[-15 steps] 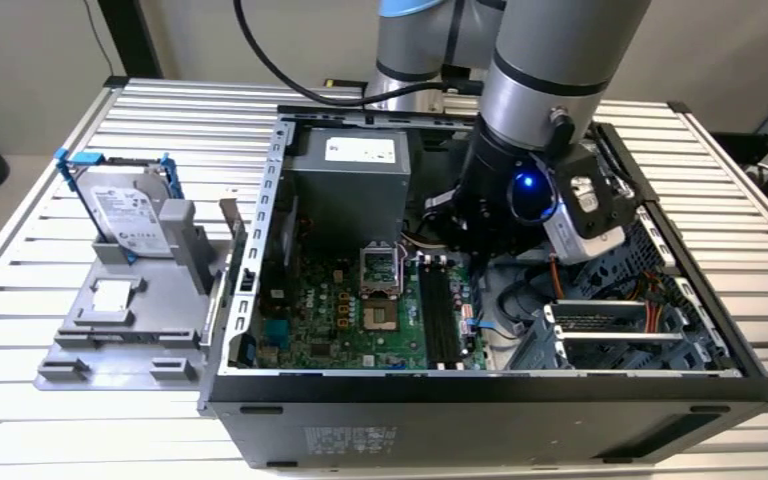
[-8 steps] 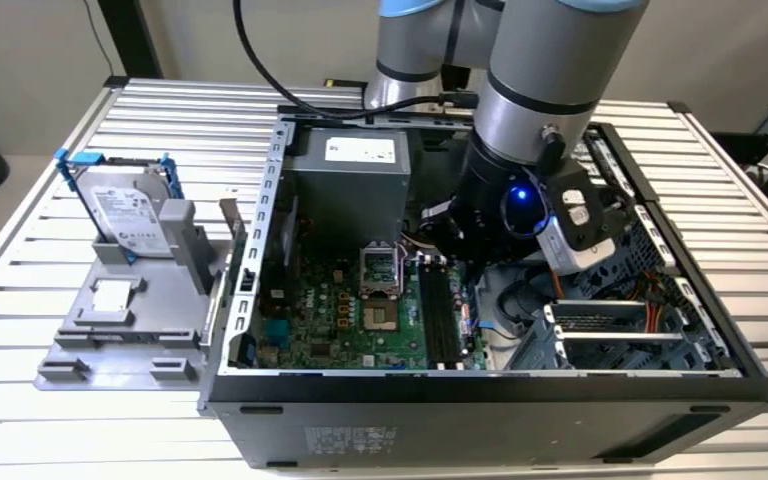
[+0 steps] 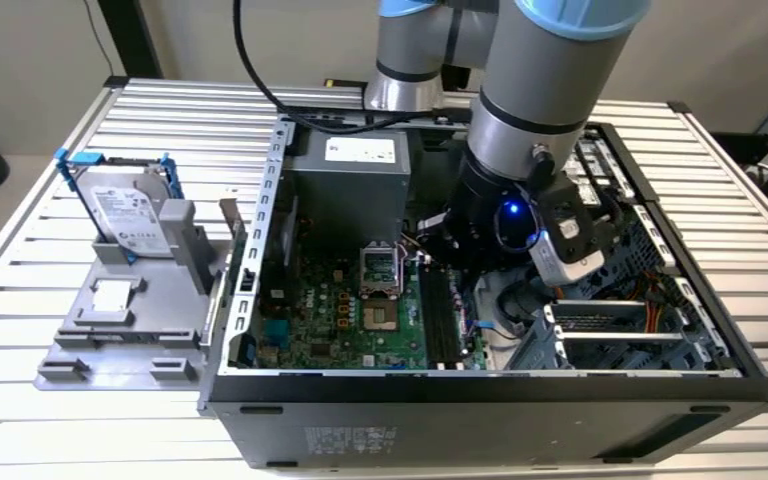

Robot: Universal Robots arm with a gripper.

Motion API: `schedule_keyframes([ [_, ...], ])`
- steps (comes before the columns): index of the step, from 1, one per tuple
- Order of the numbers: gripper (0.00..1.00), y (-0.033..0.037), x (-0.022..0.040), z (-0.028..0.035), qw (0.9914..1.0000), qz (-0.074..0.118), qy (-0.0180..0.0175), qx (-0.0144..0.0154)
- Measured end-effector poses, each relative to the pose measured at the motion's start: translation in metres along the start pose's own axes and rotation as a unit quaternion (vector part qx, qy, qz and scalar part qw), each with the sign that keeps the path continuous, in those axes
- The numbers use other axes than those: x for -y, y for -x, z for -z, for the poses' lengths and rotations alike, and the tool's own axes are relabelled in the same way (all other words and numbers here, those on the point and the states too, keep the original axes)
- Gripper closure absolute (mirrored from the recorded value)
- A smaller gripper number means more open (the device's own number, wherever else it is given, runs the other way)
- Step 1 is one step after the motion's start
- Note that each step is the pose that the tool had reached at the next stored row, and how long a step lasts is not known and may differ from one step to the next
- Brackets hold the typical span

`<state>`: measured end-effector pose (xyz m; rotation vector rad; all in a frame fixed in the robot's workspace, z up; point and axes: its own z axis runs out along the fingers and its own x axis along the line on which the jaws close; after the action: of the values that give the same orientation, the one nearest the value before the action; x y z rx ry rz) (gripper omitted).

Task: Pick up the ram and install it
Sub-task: 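Insert the ram into the slot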

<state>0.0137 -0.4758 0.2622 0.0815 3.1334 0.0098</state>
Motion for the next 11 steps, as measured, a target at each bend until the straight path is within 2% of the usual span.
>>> schedule_keyframes([
  [4, 1.0, -0.0009, 0.0001, -0.0072, 0.9999, 0.014, 0.0002, -0.0001],
  [11, 1.0, -0.0014, 0.0002, -0.0201, 0.99988, 0.015, 0.0001, -0.0001],
])
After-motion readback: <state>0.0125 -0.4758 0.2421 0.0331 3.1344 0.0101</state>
